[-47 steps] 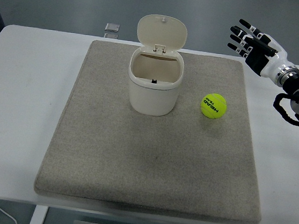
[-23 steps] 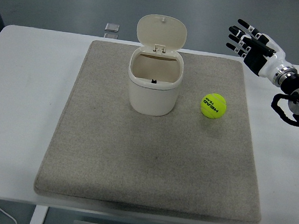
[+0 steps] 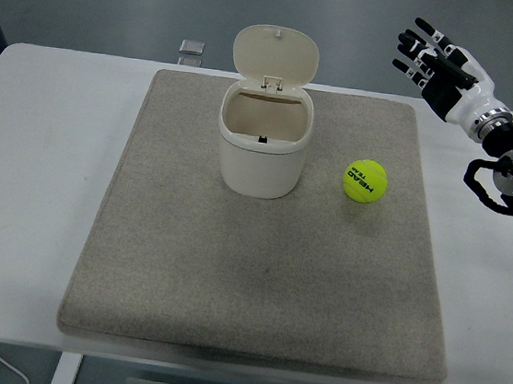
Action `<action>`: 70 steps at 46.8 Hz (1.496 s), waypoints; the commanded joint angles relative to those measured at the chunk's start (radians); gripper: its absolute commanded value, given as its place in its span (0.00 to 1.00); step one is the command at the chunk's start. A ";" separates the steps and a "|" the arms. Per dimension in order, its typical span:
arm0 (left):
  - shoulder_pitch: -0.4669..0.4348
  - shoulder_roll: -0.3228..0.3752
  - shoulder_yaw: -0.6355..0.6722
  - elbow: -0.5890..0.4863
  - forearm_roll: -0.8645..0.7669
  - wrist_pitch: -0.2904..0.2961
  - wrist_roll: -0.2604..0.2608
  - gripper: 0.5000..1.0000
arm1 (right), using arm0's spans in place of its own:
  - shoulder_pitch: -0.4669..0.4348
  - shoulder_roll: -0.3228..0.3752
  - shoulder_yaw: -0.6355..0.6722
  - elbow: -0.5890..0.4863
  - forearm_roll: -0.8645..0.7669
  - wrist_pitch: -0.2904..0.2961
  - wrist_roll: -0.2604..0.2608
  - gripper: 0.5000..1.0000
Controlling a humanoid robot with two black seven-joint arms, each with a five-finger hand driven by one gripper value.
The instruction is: Pick up the tennis ball and place it in the box.
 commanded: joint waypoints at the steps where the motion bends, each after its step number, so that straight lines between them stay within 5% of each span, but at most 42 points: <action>1: 0.000 0.000 0.000 0.000 0.000 0.000 0.000 0.98 | 0.004 -0.001 -0.006 0.001 -0.014 0.006 0.000 0.86; 46: 0.000 0.000 0.000 0.000 0.000 0.000 0.000 0.98 | 0.050 -0.016 -0.021 0.010 -0.432 0.035 0.014 0.86; 70: 0.000 0.000 0.000 0.000 0.000 0.000 0.000 0.98 | 0.064 -0.088 -0.026 0.059 -0.764 0.133 0.059 0.86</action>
